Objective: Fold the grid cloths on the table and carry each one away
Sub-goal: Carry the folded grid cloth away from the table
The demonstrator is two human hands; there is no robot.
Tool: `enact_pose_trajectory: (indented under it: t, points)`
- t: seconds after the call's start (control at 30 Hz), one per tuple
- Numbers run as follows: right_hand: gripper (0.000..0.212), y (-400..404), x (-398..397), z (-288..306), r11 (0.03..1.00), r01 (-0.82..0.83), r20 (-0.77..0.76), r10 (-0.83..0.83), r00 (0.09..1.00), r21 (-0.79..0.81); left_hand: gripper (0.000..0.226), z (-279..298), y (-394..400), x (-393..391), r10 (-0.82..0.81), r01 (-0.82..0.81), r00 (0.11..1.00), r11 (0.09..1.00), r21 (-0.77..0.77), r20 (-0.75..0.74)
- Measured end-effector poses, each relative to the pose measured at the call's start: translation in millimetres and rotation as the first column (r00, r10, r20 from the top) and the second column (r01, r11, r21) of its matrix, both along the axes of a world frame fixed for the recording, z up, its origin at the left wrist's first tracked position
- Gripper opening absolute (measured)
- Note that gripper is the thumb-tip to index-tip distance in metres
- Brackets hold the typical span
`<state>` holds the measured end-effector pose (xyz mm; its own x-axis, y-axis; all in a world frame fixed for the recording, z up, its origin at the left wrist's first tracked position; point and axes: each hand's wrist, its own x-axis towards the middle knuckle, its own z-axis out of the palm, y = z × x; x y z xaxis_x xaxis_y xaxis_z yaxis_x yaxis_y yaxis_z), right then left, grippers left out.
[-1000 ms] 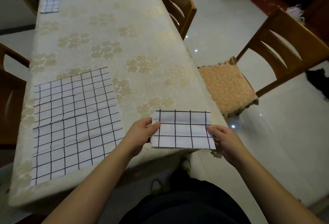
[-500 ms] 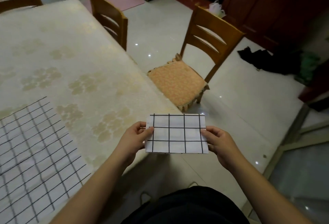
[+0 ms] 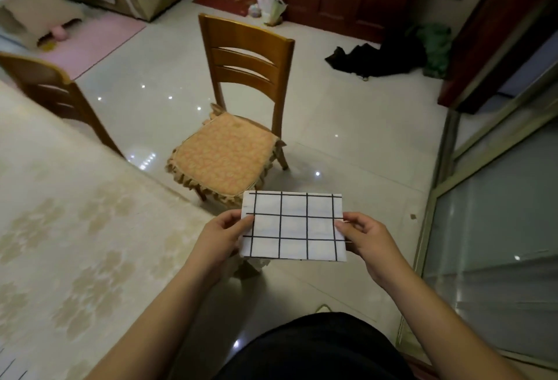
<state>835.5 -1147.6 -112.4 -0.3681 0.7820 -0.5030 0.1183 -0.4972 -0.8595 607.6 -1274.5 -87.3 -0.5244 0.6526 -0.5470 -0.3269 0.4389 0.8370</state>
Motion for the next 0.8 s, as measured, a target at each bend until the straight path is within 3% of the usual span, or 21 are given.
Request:
enact_pose_trajectory:
  t: [0.4, 0.8]
  points:
    - [0.026, 94.2, 52.8, -8.1, 0.999, -0.030, 0.046, 0.029, 0.999, 0.037, 0.014, -2.6, 100.0, 42.1, -0.086, 0.086, 0.996, 0.995, -0.039, 0.010]
    - [0.025, 184.3, 18.7, -19.8, 0.999, 0.000, 0.102, -0.004, 0.995, 0.035, 0.011, -17.9, 194.1, -4.9, -0.166, 0.166, 0.984, 0.986, -0.005, -0.064]
